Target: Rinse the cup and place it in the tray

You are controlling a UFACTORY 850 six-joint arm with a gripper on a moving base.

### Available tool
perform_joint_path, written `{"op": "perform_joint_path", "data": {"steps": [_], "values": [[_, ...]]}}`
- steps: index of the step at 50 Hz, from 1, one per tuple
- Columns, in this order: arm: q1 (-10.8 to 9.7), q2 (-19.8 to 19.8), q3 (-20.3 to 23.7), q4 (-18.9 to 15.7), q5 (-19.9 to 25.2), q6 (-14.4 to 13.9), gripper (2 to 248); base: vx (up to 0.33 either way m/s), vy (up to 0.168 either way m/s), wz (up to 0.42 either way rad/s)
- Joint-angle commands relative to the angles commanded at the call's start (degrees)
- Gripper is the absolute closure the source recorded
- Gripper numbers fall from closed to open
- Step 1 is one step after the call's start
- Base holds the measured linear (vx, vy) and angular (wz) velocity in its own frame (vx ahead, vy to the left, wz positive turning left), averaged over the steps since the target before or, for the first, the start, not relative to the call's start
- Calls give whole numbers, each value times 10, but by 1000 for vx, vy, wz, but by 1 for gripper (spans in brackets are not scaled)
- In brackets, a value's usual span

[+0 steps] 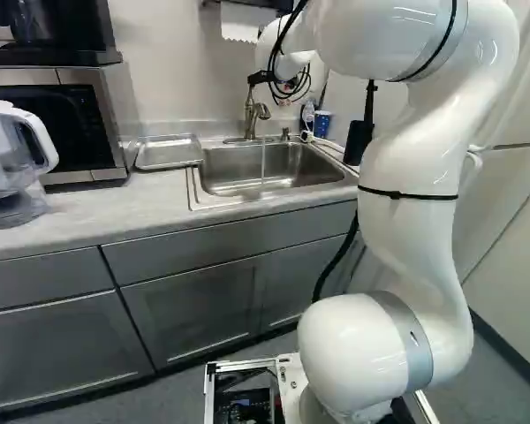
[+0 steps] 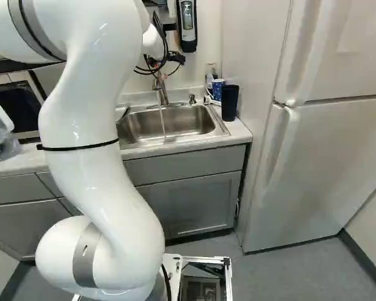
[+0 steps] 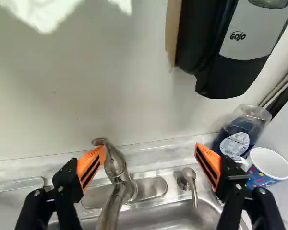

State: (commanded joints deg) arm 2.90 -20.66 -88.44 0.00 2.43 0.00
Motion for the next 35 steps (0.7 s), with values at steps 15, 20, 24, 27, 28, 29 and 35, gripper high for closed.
{"op": "perform_joint_path", "data": {"steps": [15,20,24,27,28,29,35], "values": [[0,0,0,0,0,0,3,0,0,0],[0,0,0,0,0,0,3,0,0,0],[0,0,0,0,0,0,3,0,0,0],[0,0,0,0,0,0,3,0,0,0],[0,0,0,0,0,0,3,0,0,0],[0,0,0,0,0,0,3,0,0,0],[0,2,2,0,0,0,3,0,0,0]]}}
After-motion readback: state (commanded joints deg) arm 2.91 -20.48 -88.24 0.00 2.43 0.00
